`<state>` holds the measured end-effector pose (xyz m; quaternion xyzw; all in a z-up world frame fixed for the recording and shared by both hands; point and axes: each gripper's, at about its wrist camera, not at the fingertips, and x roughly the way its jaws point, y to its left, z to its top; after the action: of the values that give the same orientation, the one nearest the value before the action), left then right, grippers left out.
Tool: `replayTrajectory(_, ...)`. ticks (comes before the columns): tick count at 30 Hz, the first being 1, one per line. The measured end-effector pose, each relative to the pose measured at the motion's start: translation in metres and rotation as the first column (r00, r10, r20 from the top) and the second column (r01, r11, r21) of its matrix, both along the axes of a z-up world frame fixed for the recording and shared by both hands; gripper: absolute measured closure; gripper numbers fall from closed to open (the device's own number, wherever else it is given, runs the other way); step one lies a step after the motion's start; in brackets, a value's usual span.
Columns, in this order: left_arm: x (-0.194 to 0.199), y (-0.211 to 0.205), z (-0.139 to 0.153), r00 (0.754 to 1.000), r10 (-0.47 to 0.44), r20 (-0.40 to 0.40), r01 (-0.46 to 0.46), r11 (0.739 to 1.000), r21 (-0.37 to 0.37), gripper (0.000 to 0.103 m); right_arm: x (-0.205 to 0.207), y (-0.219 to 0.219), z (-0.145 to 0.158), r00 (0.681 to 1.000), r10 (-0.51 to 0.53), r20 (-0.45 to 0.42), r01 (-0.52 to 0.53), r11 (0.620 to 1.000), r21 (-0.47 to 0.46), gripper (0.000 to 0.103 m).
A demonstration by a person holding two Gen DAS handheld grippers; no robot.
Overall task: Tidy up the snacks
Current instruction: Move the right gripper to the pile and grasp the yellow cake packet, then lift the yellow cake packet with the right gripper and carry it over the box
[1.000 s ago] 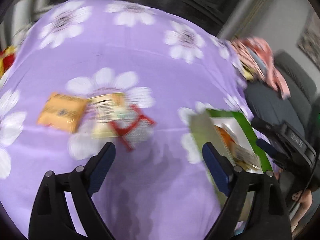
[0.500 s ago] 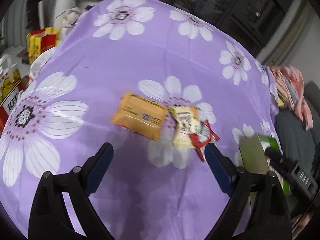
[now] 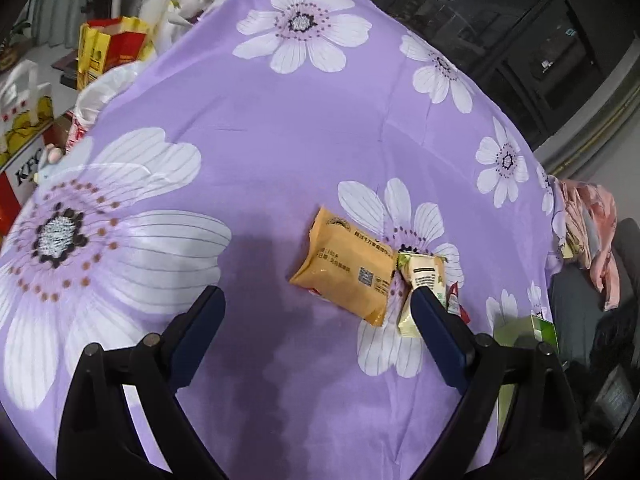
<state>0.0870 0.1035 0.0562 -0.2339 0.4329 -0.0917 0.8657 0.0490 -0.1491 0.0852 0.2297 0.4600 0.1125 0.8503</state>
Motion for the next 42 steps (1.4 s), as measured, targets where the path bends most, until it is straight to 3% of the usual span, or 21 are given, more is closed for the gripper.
replayTrajectory(3, 0.012, -0.003, -0.008, 0.999, 0.018, -0.045, -0.018, 1.0, 0.01, 0.01, 0.028, 0.019, -0.002, 0.998, 0.055, -0.032, -0.053, 0.997, 0.056, 0.01)
replayTrajectory(6, 0.025, -0.001, -0.013, 0.999, -0.018, -0.034, 0.016, 0.999, -0.042, 0.012, 0.058, 0.044, -0.011, 0.994, 0.065, -0.084, -0.062, 0.997, 0.041, 0.01)
replayTrajectory(9, 0.035, -0.002, -0.026, 0.997, -0.011, -0.071, 0.007, 0.999, -0.048, 0.022, 0.081, 0.059, -0.032, 0.984, 0.091, -0.151, -0.081, 0.994, 0.069, 0.01)
replayTrajectory(12, 0.049, -0.006, -0.033, 0.995, -0.057, -0.081, 0.051, 0.996, -0.07, 0.025, 0.1, 0.073, -0.046, 0.98, 0.07, -0.186, -0.072, 0.997, -0.006, 0.013)
replayTrajectory(15, 0.054, -0.006, -0.035, 0.995, -0.075, -0.059, 0.07, 0.994, -0.084, 0.031, 0.113, 0.086, -0.05, 0.982, 0.09, -0.165, -0.102, 0.993, -0.064, 0.013)
replayTrajectory(19, 0.054, -0.01, -0.04, 0.993, -0.104, -0.052, 0.1, 0.992, -0.082, 0.054, 0.123, 0.091, -0.068, 0.966, 0.13, -0.222, -0.138, 0.99, -0.019, 0.018)
replayTrajectory(20, 0.055, -0.011, -0.041, 0.991, -0.121, -0.051, 0.115, 0.987, -0.114, 0.066, 0.123, 0.092, -0.068, 0.968, 0.135, -0.211, -0.145, 0.989, -0.033, 0.018)
replayTrajectory(21, 0.057, -0.012, -0.044, 0.987, -0.148, -0.059, 0.137, 0.976, -0.168, 0.068, 0.122, 0.096, -0.066, 0.97, 0.146, -0.193, -0.159, 0.986, -0.053, 0.018)
replayTrajectory(23, 0.056, -0.012, -0.048, 0.985, -0.158, -0.067, 0.141, 0.969, -0.204, 0.067, 0.121, 0.098, -0.066, 0.97, 0.155, -0.186, -0.17, 0.983, -0.07, 0.018)
replayTrajectory(29, 0.04, -0.029, -0.033, 0.982, -0.174, -0.071, 0.164, 0.977, -0.134, 0.068, 0.109, 0.085, -0.061, 0.977, 0.124, -0.172, -0.134, 0.99, -0.045, 0.029)
replayTrajectory(33, 0.017, -0.047, -0.017, 0.979, -0.198, -0.042, 0.196, 0.979, -0.062, 0.068, 0.091, 0.073, -0.055, 0.979, 0.128, -0.158, -0.132, 0.991, -0.011, 0.029)
replayTrajectory(42, -0.043, -0.07, 0.023, 0.973, -0.221, 0.069, 0.221, 0.975, -0.001, 0.068, 0.033, 0.054, -0.011, 0.991, 0.125, -0.037, -0.125, 0.992, -0.004, 0.029)
